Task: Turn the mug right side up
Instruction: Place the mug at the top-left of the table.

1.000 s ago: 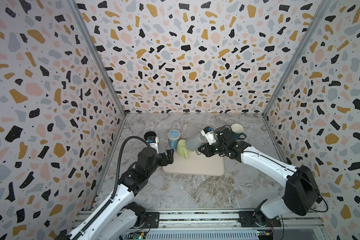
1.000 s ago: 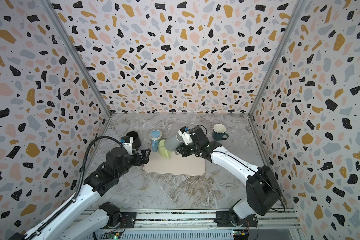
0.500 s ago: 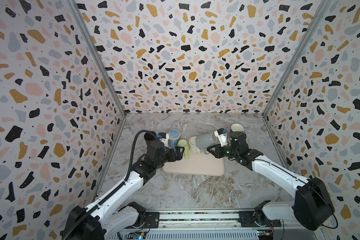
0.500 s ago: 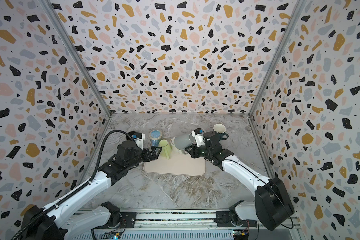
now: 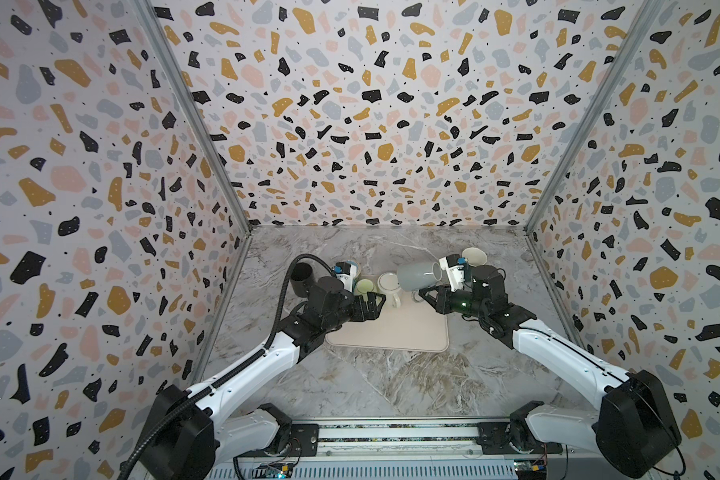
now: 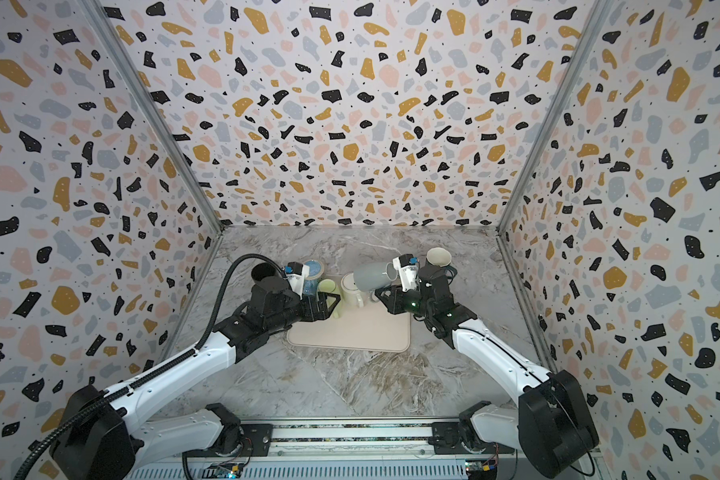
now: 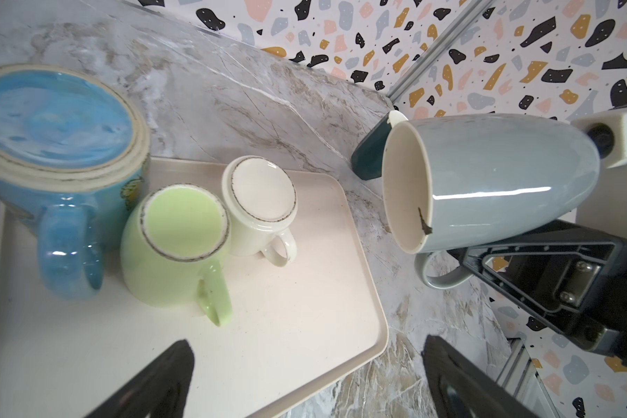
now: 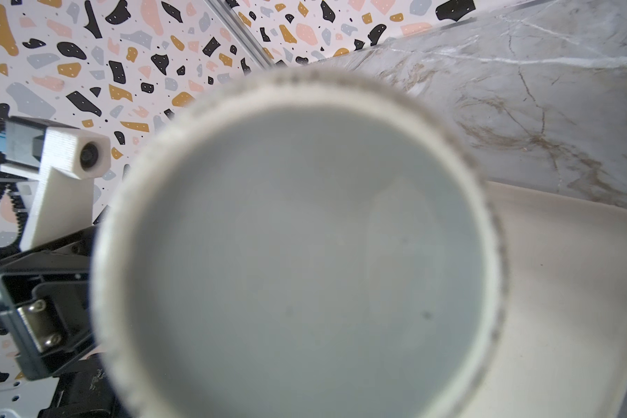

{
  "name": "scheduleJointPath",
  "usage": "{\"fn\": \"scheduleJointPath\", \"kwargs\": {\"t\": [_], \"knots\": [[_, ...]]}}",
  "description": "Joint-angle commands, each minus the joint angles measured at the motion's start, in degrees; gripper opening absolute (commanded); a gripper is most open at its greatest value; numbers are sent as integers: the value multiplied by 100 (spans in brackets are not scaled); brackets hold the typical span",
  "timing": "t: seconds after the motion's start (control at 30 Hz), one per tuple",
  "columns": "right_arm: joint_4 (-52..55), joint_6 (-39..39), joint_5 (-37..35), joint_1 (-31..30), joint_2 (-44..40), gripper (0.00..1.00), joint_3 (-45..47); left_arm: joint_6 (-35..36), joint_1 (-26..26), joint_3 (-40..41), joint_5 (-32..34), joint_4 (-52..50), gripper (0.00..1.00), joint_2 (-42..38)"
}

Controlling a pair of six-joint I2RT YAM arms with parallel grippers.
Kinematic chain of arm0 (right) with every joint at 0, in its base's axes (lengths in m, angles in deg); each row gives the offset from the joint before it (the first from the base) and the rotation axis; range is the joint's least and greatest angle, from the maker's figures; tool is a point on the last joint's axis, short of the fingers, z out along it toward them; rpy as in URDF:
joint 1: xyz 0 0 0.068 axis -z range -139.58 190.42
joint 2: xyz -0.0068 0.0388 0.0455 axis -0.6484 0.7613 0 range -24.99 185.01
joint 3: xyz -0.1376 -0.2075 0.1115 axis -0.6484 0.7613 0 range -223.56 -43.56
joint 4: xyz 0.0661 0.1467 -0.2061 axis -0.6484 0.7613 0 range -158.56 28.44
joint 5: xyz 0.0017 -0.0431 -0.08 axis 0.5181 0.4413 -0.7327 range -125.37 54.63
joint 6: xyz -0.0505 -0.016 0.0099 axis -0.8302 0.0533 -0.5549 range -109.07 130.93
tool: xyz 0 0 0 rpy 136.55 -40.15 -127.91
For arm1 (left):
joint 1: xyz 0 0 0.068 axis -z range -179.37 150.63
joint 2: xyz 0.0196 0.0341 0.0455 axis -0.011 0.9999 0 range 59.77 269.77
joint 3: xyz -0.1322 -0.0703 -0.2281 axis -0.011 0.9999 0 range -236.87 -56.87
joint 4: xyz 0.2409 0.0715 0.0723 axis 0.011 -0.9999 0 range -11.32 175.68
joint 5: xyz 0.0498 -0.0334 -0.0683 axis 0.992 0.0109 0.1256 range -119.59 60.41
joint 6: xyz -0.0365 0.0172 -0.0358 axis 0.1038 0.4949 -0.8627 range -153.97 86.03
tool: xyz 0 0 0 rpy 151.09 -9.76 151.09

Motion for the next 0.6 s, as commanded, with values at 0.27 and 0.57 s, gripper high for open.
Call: {"fn": "scheduleJointPath", "kwargs": {"t": [0.27,0.57], "knots": [[-1004,551,254,64,-290,0,188,-193,445,-402,4,632,100,336],[-1177,732,209,101,-331,0,254,-323,655,-464,68,802,100,473]]}}
